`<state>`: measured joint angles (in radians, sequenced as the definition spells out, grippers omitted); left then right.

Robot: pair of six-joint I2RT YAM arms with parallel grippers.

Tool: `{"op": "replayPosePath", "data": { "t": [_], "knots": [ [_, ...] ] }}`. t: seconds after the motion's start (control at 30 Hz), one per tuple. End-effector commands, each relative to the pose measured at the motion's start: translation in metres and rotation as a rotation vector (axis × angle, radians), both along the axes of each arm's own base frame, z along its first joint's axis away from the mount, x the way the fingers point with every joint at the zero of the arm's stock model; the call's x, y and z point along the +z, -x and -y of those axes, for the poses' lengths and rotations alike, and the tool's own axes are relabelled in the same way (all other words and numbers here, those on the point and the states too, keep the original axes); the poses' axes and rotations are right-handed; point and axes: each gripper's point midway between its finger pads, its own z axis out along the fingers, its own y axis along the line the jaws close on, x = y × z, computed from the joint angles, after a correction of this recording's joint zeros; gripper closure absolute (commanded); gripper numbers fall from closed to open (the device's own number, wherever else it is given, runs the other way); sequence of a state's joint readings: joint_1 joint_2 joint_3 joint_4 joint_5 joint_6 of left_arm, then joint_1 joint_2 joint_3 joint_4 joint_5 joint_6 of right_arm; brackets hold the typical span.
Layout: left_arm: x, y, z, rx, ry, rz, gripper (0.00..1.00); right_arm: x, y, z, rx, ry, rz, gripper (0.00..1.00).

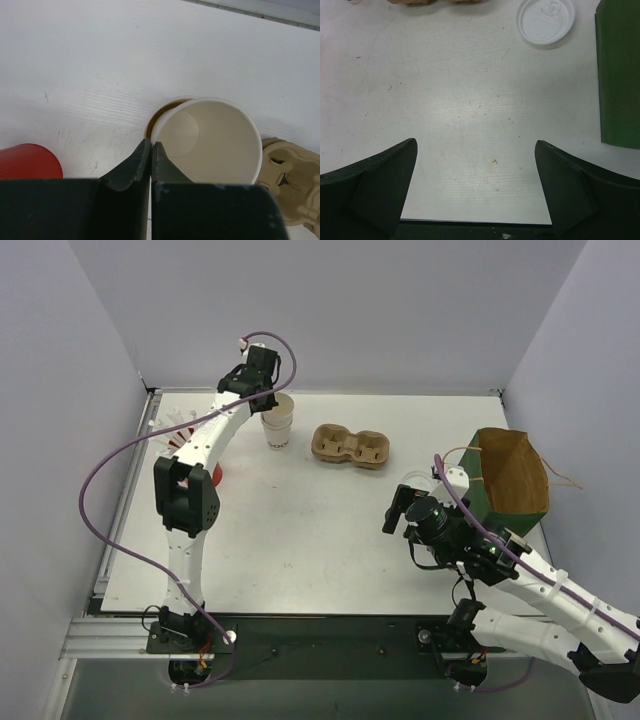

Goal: Pack the takeout coffee

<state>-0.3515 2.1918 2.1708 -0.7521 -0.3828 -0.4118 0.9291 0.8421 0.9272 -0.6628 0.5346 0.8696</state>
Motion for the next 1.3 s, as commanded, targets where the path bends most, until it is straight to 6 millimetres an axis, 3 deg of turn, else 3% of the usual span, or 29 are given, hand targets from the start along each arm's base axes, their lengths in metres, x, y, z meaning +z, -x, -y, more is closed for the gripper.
{"op": "replayPosePath", "data": {
  "t": [0.0,0.07,0.4,0.5,0.6,0.63,0.67,0.73,0.77,0.8,0.83,0.87,0.93,0.97,1.0,1.07,1.1,1.27],
  "knots": [
    [0.080,0.005,0.005,-0.050,0.082,0.147,1.00,0.008,-0.004,0.004,-0.009,0.037,0.011,0.03],
    [0.098,0.012,0.007,-0.069,0.104,0.171,1.00,0.011,-0.005,0.004,-0.002,0.045,0.016,0.02],
    [0.140,0.044,0.002,-0.109,0.120,0.216,1.00,0.020,-0.015,0.002,0.004,0.113,0.033,0.02],
    [0.154,0.062,0.005,-0.138,0.137,0.212,1.00,0.022,-0.020,-0.002,0.006,0.138,0.032,0.03],
    [0.153,0.092,0.015,-0.182,0.142,0.180,1.00,0.018,-0.026,-0.009,0.014,0.176,0.009,0.05],
    [0.166,0.108,0.016,-0.193,0.151,0.205,1.00,0.015,-0.028,-0.010,0.013,0.193,0.002,0.06],
    [0.140,0.120,0.024,-0.213,0.139,0.152,1.00,0.009,-0.032,-0.011,0.008,0.222,-0.017,0.06],
    [0.142,0.147,0.027,-0.241,0.156,0.158,1.00,-0.003,-0.040,-0.009,0.008,0.239,-0.067,0.09],
    [0.117,0.162,0.036,-0.263,0.154,0.109,1.00,-0.013,-0.046,-0.011,0.007,0.253,-0.099,0.11],
    [0.108,0.173,0.041,-0.287,0.167,0.088,1.00,-0.019,-0.051,-0.008,0.010,0.268,-0.125,0.16],
    [0.115,0.189,0.041,-0.305,0.185,0.110,1.00,-0.025,-0.057,-0.003,-0.001,0.267,-0.152,0.19],
    [0.087,0.205,0.047,-0.323,0.185,0.059,1.00,-0.034,-0.065,-0.005,0.002,0.285,-0.169,0.21],
    [0.083,0.227,0.051,-0.362,0.220,0.061,1.00,-0.042,-0.076,-0.003,0.008,0.321,-0.185,0.27],
    [0.072,0.233,0.050,-0.358,0.229,0.048,1.00,-0.051,-0.086,-0.001,-0.009,0.330,-0.207,0.30],
    [0.049,0.246,0.051,-0.371,0.221,0.001,1.00,-0.055,-0.091,0.000,-0.012,0.329,-0.221,0.36],
    [0.038,0.259,0.051,-0.380,0.232,-0.013,1.00,-0.070,-0.104,0.004,-0.030,0.322,-0.265,0.42],
    [0.019,0.268,0.049,-0.382,0.217,-0.052,1.00,-0.075,-0.109,0.005,-0.037,0.312,-0.277,0.46],
    [0.005,0.283,0.049,-0.389,0.239,-0.054,1.00,-0.101,-0.132,0.008,-0.047,0.289,-0.347,0.55]
  ]
}}
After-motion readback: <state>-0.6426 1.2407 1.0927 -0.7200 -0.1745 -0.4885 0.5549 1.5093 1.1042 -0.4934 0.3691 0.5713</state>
